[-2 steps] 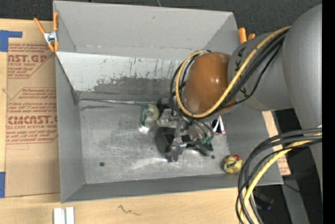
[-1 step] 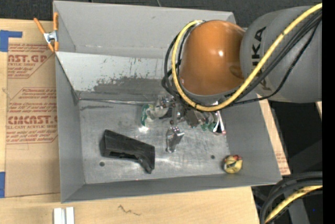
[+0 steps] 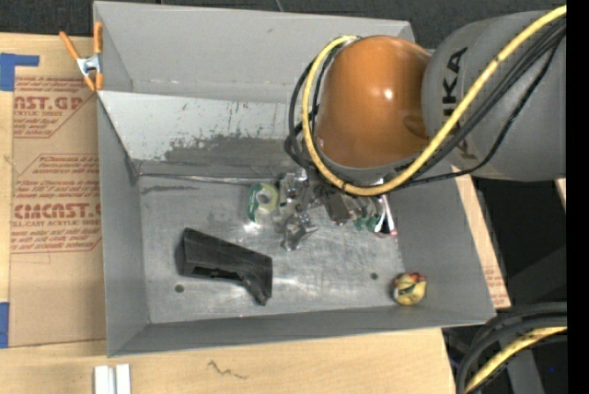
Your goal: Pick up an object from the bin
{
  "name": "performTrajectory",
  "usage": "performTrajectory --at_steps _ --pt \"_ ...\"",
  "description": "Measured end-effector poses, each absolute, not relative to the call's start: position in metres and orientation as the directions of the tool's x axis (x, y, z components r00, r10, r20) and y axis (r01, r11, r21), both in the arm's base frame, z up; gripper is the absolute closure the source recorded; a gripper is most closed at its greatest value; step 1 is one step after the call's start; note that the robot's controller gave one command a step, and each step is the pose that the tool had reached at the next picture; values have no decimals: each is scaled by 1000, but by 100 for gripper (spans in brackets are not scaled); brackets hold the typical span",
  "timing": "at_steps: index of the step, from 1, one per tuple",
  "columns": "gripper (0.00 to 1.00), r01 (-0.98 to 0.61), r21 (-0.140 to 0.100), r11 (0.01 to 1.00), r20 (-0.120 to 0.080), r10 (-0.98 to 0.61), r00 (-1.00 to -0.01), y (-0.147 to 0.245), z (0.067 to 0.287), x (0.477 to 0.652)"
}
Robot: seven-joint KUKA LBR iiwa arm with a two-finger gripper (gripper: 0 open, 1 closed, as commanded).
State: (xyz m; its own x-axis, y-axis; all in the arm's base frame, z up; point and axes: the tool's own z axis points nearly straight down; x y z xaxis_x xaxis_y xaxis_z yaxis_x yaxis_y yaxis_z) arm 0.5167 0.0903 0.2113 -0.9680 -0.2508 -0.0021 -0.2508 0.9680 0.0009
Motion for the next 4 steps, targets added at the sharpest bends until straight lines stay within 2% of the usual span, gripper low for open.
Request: performTrajectory --at_steps 1,2,3,4 --pt "100 -251 1 968 -2 -251 -968 90 211 517" --pt "0 -186 1 983 0 -186 -983 86 162 512" --pt "0 -185 1 983 -1 -185 -983 86 162 512" --pt "0 -271 0 963 -5 -271 -963 125 117 502"
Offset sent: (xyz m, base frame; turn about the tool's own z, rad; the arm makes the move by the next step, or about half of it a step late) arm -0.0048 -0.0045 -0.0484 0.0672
